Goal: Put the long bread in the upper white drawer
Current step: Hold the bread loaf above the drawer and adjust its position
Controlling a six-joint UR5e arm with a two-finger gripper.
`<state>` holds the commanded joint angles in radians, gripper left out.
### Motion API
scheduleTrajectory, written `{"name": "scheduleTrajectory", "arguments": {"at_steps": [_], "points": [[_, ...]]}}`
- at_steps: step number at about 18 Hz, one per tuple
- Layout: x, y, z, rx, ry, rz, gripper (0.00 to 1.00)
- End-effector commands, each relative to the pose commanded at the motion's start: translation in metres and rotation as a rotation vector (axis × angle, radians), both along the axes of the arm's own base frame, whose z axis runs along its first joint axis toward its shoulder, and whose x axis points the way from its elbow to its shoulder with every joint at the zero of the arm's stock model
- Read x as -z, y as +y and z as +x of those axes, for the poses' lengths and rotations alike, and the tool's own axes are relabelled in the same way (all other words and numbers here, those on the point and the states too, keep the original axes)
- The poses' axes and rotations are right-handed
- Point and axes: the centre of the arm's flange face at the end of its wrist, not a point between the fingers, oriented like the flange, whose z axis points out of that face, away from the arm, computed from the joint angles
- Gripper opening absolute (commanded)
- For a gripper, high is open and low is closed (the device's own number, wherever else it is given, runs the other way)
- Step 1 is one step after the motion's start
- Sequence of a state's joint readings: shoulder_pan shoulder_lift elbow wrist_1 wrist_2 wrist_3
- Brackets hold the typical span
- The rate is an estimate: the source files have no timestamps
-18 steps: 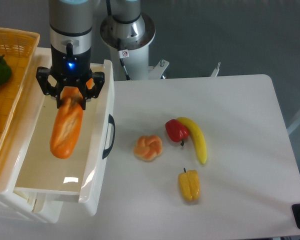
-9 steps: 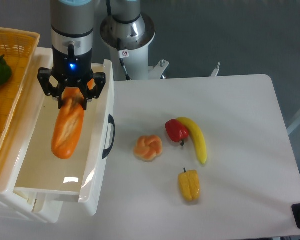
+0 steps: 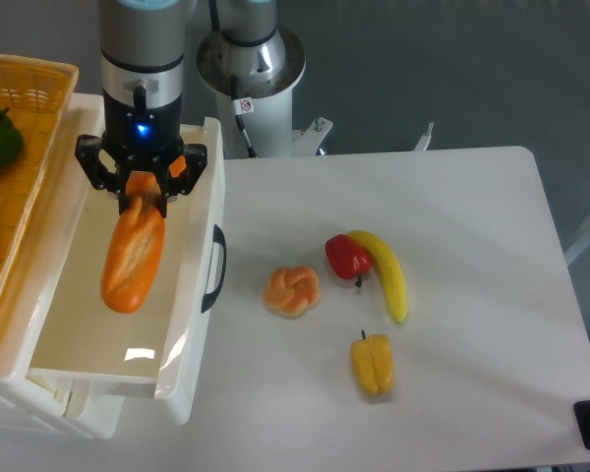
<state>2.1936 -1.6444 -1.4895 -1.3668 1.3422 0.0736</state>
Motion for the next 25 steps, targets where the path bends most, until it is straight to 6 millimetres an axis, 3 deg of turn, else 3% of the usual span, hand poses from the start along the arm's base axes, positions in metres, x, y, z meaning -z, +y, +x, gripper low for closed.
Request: {"name": "scheduleTrajectory", "arguments": {"at_steps": [8, 9, 10, 11, 25], "points": [[-0.0032, -0.0016, -0.0008, 0.000, 0.014, 0.006, 0.34], [-0.0023, -0.0017, -0.0006, -0.003, 0.010, 0.004, 0.12], [-0.0021, -0.0020, -0.0013, -0.003, 0.010, 0.003, 0.03], [-0.0021, -0.0020, -0.0012, -0.003, 0.009, 0.004, 0.00], [0.0010, -0.0030, -0.0045, -0.016, 0.003, -0.002, 0.00]]}}
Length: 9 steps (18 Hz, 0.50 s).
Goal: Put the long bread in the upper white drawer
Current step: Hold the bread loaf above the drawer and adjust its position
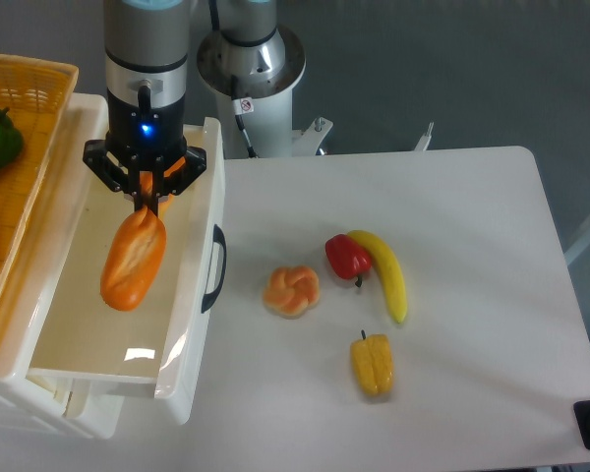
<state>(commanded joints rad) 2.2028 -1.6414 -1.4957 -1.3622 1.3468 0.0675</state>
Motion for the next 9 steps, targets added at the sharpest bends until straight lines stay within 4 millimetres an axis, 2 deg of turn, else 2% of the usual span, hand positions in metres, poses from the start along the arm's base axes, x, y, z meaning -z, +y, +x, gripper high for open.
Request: {"name": "scheduleTrajectory", "arguments": {"at_steps": [7, 9], "points": [[-0.0026, -0.0009, -0.0022, 0.000, 0.016, -0.005, 0.00], [-0.0040, 0.0002, -0.0034, -0.005, 0.019, -0.004, 0.03]]}}
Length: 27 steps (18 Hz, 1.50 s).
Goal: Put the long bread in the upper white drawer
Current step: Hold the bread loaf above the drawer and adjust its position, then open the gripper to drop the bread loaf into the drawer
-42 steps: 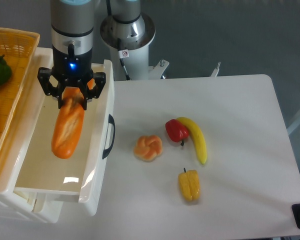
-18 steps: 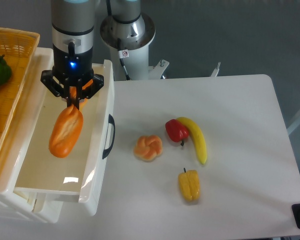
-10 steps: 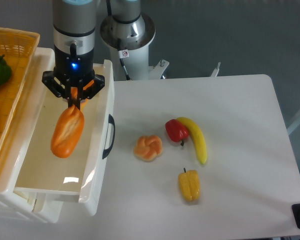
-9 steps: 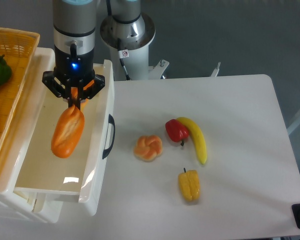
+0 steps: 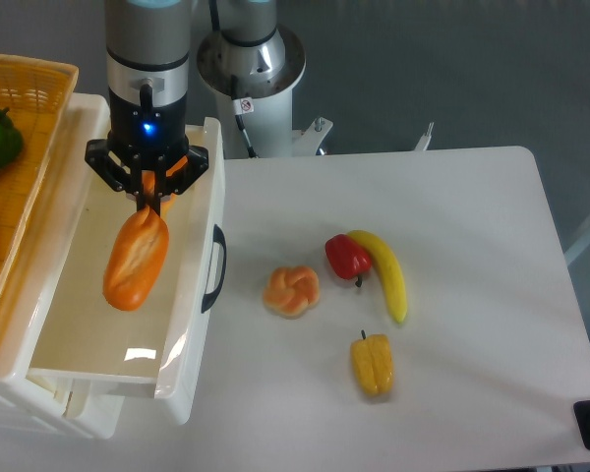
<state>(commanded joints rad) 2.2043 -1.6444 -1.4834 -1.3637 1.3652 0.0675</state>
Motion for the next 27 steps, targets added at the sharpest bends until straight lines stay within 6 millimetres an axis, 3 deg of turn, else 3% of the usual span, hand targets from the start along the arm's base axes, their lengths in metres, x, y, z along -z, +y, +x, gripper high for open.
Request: {"name": "scheduleTrajectory", "arguments": {"at_steps": [6, 9, 16, 21, 27], "points": [[-0.0025, -0.0017, 0.0000, -0.002, 0.004, 0.003, 0.04], [-0.0033, -0.0018, 0.0013, -0.003, 0.003, 0.005, 0.09], [0.0013, -0.0037, 0.0054, 0.003, 0.009, -0.008, 0.46], [-0.0017, -0.0056, 0.0039, 0.001, 0.032, -0.015, 0.91], [-0.0033, -0.0057, 0.0073, 0.002, 0.038, -0.016, 1.00]]}}
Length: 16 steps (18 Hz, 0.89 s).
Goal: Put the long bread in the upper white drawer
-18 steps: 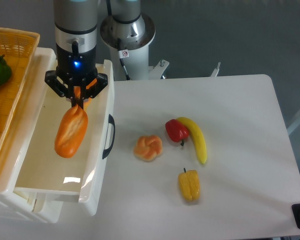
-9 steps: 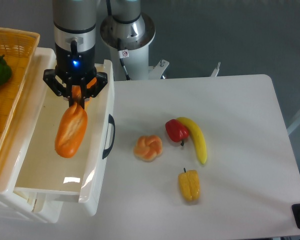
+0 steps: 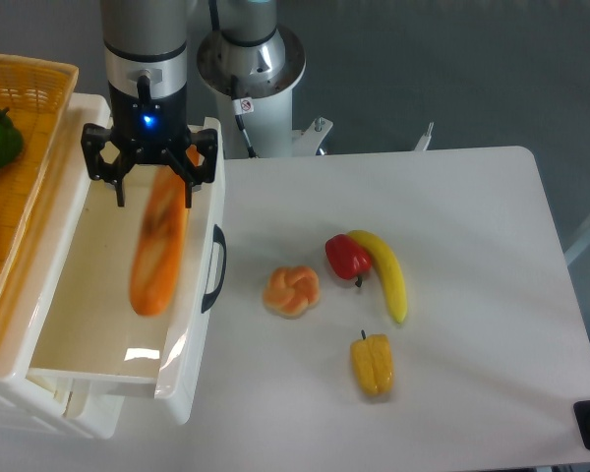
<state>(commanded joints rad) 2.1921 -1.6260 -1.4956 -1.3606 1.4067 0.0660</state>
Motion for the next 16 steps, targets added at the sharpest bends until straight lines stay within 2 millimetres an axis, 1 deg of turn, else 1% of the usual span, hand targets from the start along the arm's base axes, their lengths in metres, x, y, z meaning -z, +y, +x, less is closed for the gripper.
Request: {"name": "scheduleTrajectory", "arguments": {"at_steps": [3, 5, 8, 11, 14, 16], "points": [[0.002, 0.001, 0.001, 0.003, -0.003, -0.002, 1.00], [-0.001, 0.002, 0.001, 0.005, 0.000, 0.002, 1.00], [-0.008, 0.006, -0.004, 0.001, 0.011, 0.013, 1.00], [-0.009, 0.004, -0.009, -0.003, 0.021, 0.009, 1.00], [-0.004, 0.002, -0.017, -0.012, 0.053, -0.016, 1.00], [0.003, 0.000, -0.021, -0.007, 0.088, -0.041, 1.00]]}}
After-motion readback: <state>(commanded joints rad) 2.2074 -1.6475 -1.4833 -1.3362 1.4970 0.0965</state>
